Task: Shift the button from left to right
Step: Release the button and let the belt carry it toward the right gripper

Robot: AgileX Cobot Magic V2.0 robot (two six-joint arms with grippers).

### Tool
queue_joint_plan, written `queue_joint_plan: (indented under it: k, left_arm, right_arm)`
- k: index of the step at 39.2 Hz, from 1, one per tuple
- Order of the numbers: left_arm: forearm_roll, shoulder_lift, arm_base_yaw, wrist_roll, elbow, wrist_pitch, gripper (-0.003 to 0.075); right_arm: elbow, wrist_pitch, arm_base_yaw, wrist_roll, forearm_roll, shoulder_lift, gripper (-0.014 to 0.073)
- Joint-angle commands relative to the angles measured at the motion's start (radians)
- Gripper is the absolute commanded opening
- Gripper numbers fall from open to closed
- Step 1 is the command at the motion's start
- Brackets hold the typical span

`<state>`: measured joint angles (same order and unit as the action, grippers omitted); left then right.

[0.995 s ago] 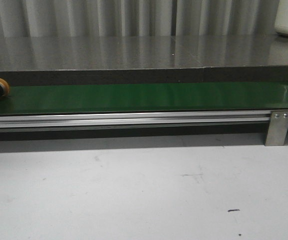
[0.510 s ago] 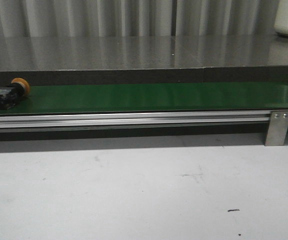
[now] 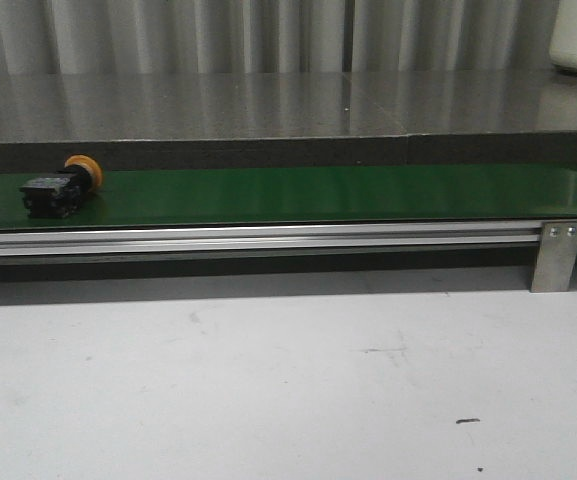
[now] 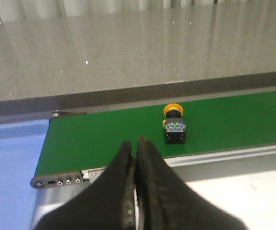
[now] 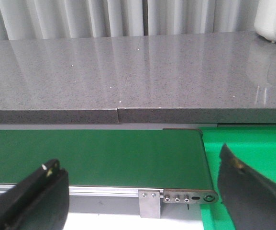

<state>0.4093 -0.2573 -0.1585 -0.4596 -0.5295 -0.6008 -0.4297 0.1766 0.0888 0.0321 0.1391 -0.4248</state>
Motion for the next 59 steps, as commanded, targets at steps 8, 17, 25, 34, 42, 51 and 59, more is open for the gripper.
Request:
queue_joint_plan:
  k: [8, 17, 25, 34, 42, 51, 59]
  left_arm:
    - [0.032, 0.05, 0.009, 0.001, -0.025, 0.079, -0.0021]
    - [0.032, 0.05, 0.009, 0.001, -0.025, 0.079, -0.0021]
    - [0.032, 0.05, 0.009, 0.001, -0.025, 0.079, -0.0021]
    - [0.032, 0.05, 0.009, 0.001, -0.025, 0.079, -0.0021]
    - [0.032, 0.05, 0.009, 0.001, -0.025, 0.079, -0.0021]
    - [0.032, 0.05, 0.009, 0.001, -0.025, 0.079, -0.0021]
    - [0.032, 0.05, 0.009, 0.001, -0.025, 0.079, -0.0021]
  right_arm:
    - [-0.039, -0.083, -0.001, 0.005, -0.01, -0.012, 0.0645]
    - [-0.039, -0.083, -0.001, 0.005, -0.01, -0.012, 0.0645]
    - [-0.039, -0.083, -0.001, 0.005, -0.01, -0.012, 0.0645]
    - [-0.039, -0.083, -0.001, 0.005, -0.01, -0.012, 0.0645]
    - [-0.039, -0.083, -0.001, 0.005, -0.01, -0.012, 0.0645]
    - [-0.039, -0.083, -0.001, 0.005, -0.01, -0.012, 0.0645]
    - [-0.039, -0.083, -0.001, 0.005, -0.01, -0.012, 0.0645]
